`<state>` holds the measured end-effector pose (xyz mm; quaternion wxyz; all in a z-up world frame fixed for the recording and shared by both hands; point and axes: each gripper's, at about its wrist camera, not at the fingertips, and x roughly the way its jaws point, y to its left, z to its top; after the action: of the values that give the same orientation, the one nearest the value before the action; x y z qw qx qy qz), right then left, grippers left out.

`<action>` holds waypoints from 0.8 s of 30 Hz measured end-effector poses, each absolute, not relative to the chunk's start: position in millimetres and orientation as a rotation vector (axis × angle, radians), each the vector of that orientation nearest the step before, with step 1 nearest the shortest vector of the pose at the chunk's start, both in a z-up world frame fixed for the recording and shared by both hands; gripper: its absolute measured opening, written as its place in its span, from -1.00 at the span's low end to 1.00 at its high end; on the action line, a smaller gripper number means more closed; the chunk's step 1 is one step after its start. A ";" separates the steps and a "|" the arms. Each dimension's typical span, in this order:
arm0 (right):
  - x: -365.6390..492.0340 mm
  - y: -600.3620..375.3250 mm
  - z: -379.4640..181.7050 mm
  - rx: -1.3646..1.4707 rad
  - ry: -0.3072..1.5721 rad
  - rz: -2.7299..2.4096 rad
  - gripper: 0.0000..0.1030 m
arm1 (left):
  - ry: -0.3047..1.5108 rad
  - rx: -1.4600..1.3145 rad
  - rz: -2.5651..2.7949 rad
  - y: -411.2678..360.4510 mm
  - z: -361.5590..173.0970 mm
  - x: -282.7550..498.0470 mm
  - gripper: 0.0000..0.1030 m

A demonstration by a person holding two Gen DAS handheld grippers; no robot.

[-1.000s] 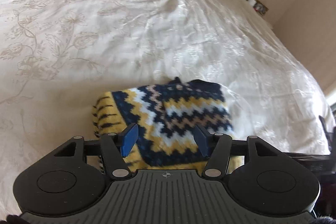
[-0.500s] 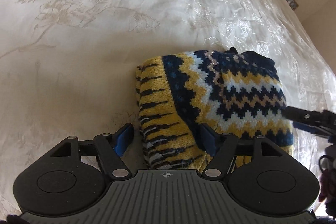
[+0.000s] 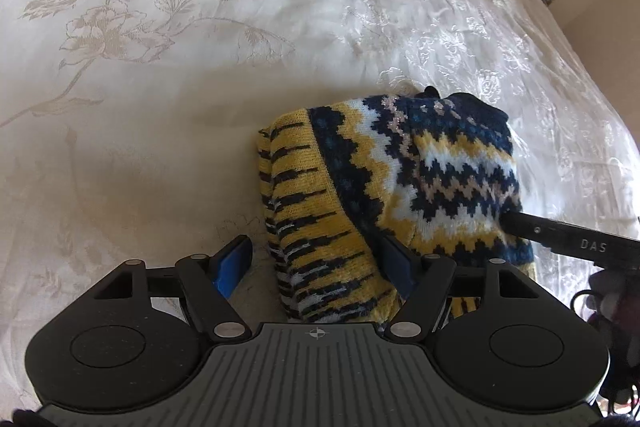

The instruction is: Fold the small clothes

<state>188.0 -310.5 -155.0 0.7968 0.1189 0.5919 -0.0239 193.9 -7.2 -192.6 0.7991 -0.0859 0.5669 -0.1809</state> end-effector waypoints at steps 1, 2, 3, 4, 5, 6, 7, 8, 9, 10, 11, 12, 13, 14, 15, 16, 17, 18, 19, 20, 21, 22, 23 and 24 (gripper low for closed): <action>181.1 -310.1 -150.3 0.256 1.262 -0.058 0.99 | 1.214 -0.167 -0.398 -6.2 -191.1 191.4 0.34; 173.6 -308.5 -147.1 0.253 1.258 -0.064 0.99 | 1.210 -0.145 -0.411 -4.9 -189.8 187.5 0.34; 165.1 -306.8 -144.6 0.249 1.254 -0.071 0.99 | 1.206 -0.129 -0.421 -3.1 -189.0 183.7 0.34; 156.4 -304.9 -142.8 0.245 1.252 -0.077 0.99 | 1.201 -0.117 -0.430 -0.5 -188.4 179.6 0.34; 146.7 -303.3 -141.4 0.241 1.253 -0.084 0.99 | 1.198 -0.109 -0.439 2.2 -188.5 175.9 0.35; 137.8 -301.4 -141.8 0.239 1.257 -0.093 0.99 | 1.197 -0.104 -0.446 4.9 -188.9 172.9 0.35; 131.4 -298.8 -143.3 0.241 1.263 -0.102 0.99 | 1.196 -0.099 -0.453 7.2 -189.2 170.4 0.35; 125.0 -297.2 -144.6 0.247 1.270 -0.114 0.99 | 1.195 -0.095 -0.459 9.1 -189.6 168.8 0.35; 121.4 -296.0 -146.8 0.259 1.272 -0.126 0.99 | 1.192 -0.092 -0.465 9.9 -189.7 167.8 0.35; 116.9 -295.4 -147.3 0.271 1.269 -0.138 0.99 | 1.188 -0.089 -0.471 10.5 -189.2 166.5 0.35; 115.5 -295.4 -148.6 0.285 1.265 -0.153 0.99 | 1.184 -0.083 -0.478 11.2 -188.9 165.5 0.35; 113.9 -295.3 -148.4 0.294 1.262 -0.165 0.99 | 1.180 -0.078 -0.483 11.7 -188.7 165.3 0.35; 113.2 -294.7 -147.5 0.298 1.258 -0.175 0.99 | 1.176 -0.074 -0.485 12.3 -188.3 165.3 0.35; 113.2 -293.5 -146.5 0.294 1.256 -0.179 0.99 | 1.170 -0.073 -0.484 13.3 -187.2 164.9 0.35; 113.3 -291.8 -145.0 0.287 1.252 -0.180 0.99 | 1.163 -0.073 -0.481 14.4 -185.6 163.6 0.35; 113.4 -289.9 -142.9 0.280 1.247 -0.177 0.99 | 1.156 -0.073 -0.477 15.6 -183.7 162.1 0.35; 113.2 -288.6 -140.4 0.275 1.242 -0.169 0.99 | 1.148 -0.072 -0.472 17.3 -181.4 159.3 0.35; 112.4 -286.6 -138.3 0.267 1.240 -0.153 0.99 | 1.142 -0.073 -0.463 19.1 -179.1 155.7 0.35; 111.4 -284.6 -136.8 0.255 1.243 -0.134 0.99 | 1.136 -0.080 -0.451 21.1 -176.3 151.9 0.35; 110.6 -282.6 -135.6 0.238 1.248 -0.115 0.99 | 1.129 -0.092 -0.439 23.6 -173.4 147.8 0.35; 108.4 -279.2 -134.4 0.213 1.252 -0.092 0.99 | 1.123 -0.100 -0.426 25.8 -170.6 143.6 0.35; 106.7 -277.3 -132.8 0.200 1.250 -0.073 0.99 | 1.117 -0.101 -0.411 26.9 -167.3 138.3 0.35; 104.9 -276.4 -130.8 0.198 1.243 -0.055 0.99 | 1.111 -0.095 -0.396 27.1 -163.6 132.5 0.35; 103.0 -276.0 -128.3 0.202 1.234 -0.039 0.99 | 1.103 -0.090 -0.382 27.7 -159.6 126.0 0.36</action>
<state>103.0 -276.0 -128.3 0.8107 0.0946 0.5774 -0.0183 126.0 27.7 -159.6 0.8334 -0.0427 0.5206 -0.1804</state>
